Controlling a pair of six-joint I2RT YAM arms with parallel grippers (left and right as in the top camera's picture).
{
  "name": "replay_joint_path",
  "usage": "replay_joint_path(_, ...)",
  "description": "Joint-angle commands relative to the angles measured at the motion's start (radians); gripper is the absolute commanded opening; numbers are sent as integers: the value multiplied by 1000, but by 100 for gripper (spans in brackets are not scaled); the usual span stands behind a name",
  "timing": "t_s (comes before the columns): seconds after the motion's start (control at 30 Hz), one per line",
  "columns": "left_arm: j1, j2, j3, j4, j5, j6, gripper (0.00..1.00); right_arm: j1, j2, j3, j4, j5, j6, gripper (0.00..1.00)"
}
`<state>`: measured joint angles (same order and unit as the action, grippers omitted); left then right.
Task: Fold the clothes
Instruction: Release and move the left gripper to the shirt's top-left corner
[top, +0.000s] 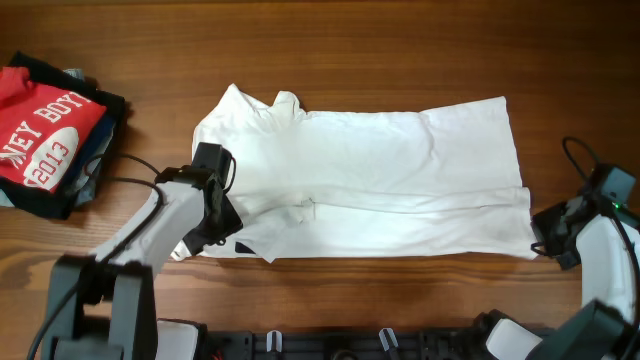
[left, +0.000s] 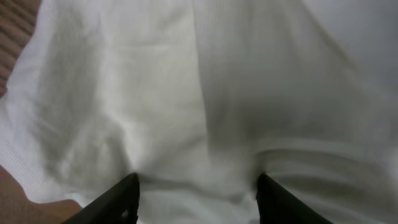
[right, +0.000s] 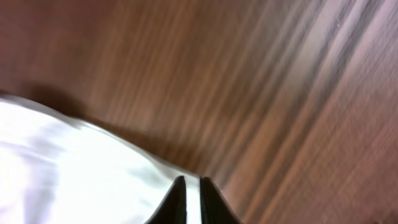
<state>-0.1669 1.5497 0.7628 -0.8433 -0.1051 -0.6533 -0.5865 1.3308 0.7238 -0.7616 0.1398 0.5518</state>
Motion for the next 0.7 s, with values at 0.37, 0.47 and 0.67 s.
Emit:
replay_joint_path(0.37,40,-63,356,244,132,352,100,-6,-150,11,62,-273,-166,46)
replay_joint_path(0.47,104,204,616,172,174,407,100,-6,-150,11,58,-273,-183,46)
replay_joint_path(0.67,177,521,880,146,192,563,99,-6,-150,11,63,-272,-186,46)
